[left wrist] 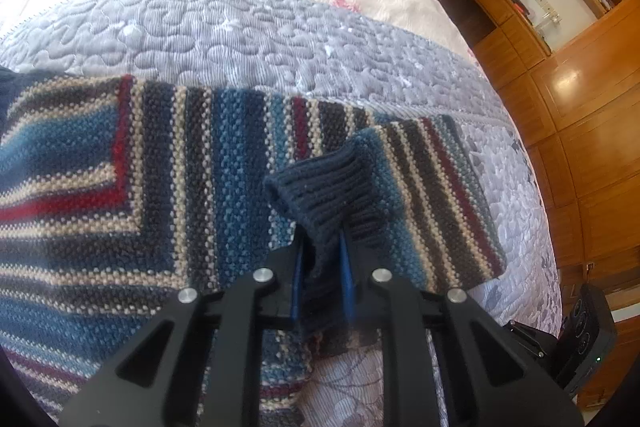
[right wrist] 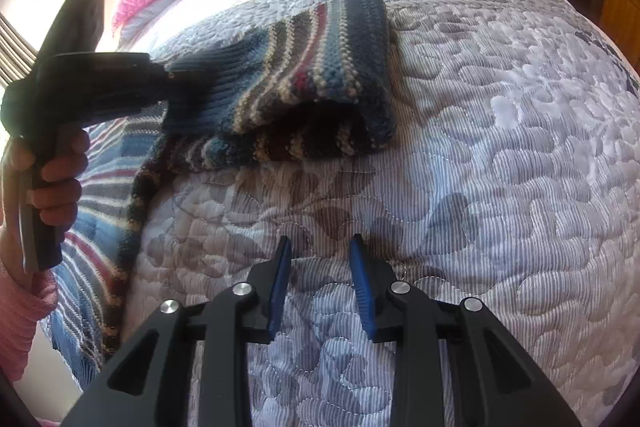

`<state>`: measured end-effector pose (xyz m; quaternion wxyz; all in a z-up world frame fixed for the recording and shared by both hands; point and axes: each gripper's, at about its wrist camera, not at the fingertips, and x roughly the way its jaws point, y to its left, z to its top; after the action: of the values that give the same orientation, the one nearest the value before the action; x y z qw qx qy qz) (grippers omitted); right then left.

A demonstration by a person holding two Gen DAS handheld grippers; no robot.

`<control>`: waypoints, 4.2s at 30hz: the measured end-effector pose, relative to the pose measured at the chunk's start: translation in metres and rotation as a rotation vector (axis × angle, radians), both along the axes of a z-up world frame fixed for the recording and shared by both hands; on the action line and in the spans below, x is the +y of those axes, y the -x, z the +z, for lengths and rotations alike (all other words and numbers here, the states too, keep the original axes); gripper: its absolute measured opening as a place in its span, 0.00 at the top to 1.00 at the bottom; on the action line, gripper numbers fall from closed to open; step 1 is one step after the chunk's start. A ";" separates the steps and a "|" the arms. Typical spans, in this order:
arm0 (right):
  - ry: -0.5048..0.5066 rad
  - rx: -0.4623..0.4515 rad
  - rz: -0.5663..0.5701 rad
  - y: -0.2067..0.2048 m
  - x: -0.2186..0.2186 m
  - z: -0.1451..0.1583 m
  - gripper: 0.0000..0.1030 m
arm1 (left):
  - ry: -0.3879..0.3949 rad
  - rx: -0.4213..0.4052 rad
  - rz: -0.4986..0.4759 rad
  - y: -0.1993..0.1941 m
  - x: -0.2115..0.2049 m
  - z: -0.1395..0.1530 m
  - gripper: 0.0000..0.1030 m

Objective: Fold small clothes

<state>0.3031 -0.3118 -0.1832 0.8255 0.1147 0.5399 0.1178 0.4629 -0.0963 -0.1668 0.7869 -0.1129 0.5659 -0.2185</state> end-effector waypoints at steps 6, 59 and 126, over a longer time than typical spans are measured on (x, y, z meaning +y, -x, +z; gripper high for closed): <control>-0.005 -0.001 -0.013 -0.001 -0.001 -0.001 0.70 | -0.008 -0.156 0.031 0.017 0.024 0.040 0.91; -0.098 0.008 0.113 -0.092 0.181 0.031 0.59 | -0.167 -0.091 0.474 0.029 0.356 0.027 0.78; 0.180 0.099 0.284 -0.069 0.367 -0.004 0.16 | 0.035 -0.043 1.089 0.155 0.821 -0.007 0.54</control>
<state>0.3722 0.0554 -0.1868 0.7798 -0.0313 0.5992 0.1788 0.3081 0.7246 -0.1737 0.7956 -0.3983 0.4058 0.2089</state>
